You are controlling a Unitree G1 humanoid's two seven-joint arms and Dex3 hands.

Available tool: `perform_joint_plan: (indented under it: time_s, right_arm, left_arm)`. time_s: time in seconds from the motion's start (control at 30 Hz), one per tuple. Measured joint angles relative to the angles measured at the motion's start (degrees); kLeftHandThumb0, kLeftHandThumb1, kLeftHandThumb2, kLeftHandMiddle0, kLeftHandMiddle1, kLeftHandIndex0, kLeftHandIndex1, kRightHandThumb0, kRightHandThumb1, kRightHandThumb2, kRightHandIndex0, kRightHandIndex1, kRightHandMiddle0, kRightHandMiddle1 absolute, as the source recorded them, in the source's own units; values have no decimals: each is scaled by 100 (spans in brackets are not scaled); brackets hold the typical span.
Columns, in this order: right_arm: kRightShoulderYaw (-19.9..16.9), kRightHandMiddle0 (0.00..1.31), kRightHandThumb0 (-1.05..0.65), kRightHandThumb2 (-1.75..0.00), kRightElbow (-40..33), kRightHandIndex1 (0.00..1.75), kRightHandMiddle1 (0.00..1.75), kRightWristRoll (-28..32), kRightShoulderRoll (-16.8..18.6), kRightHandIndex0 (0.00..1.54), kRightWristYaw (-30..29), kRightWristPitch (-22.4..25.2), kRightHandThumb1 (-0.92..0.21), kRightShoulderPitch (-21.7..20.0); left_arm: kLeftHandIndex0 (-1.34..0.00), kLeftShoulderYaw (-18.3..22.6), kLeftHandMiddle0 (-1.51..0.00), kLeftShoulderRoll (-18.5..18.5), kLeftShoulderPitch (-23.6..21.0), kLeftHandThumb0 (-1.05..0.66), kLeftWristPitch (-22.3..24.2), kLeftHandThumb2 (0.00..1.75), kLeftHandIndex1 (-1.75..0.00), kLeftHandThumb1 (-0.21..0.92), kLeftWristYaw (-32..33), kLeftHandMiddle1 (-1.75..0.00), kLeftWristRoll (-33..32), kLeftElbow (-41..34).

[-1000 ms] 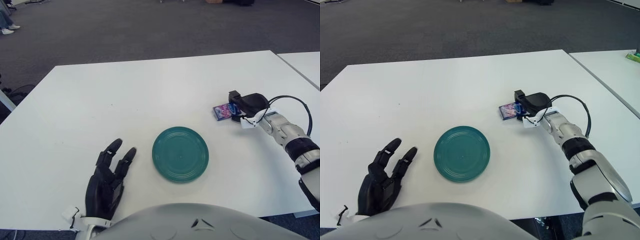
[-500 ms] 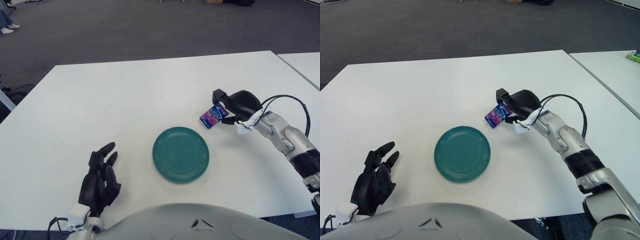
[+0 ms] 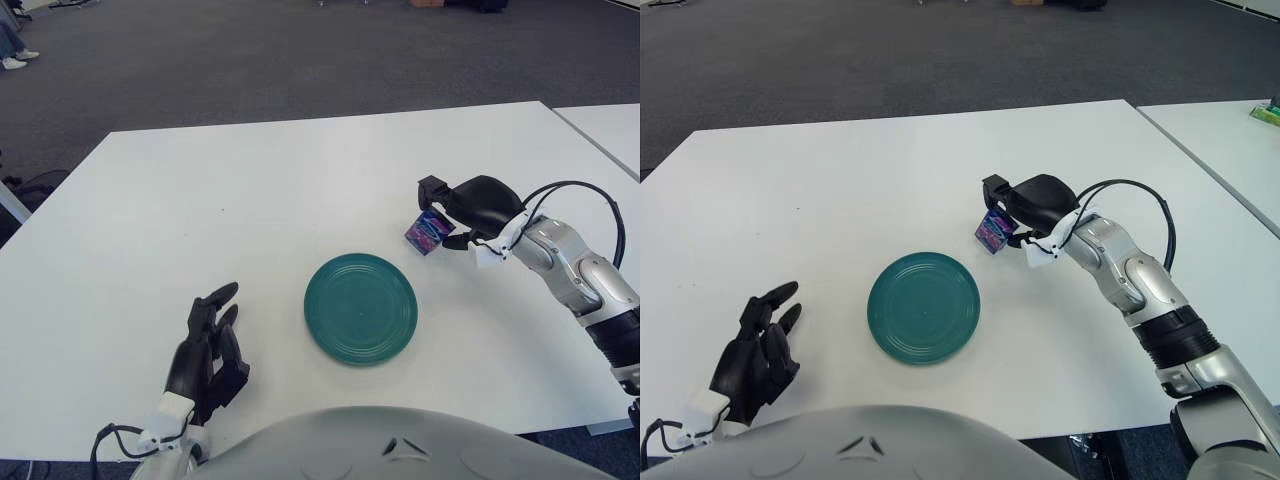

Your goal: Put the gum into the plate.

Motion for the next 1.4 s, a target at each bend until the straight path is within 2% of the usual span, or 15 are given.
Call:
perform_joint_plan:
  time_s: [0.13,0.37,0.7,1.0,1.23,1.4]
  right_arm:
    - [-3,50,-43,-113,-393,175,175,32,41,109,307,-24,-47,40]
    - [-3,49,-43,-111,-649,175,175,47,143,107,664,-28,-48,87]
    - [2,49,-43,-112,-961,175,175,262,343,109,1487,112,-47,-1]
    - [-23,49,-43,-111,-1352,175,175,509,501,110,1889,287,-48,-28]
    - [-16,48,-43,-110,-1846,175,175,702,663,108,2172,471,-49,136]
    - [99,47,-42,-108,-2038,175,175,761,726,106,2449,570,-51,232]
  left_arm:
    - [0,85,-24,17,-14,-95,78,113,-57,92,-135,-4,-16,-62]
    - [0,120,-22,-8,-61,-96,130,111,-56,92,-236,-2,-114,-75]
    - [0,-186,-21,-111,-156,-98,210,112,-51,92,-247,-1,-191,-270]
    - [0,-287,-21,-126,-220,-99,462,112,-43,92,-210,0,-167,-428]
    - [0,-394,-19,-140,-327,-99,753,112,-39,92,-195,0,-118,-685]
    - [0,-506,-20,-161,-435,-99,783,112,-36,92,-154,-1,-45,-723]
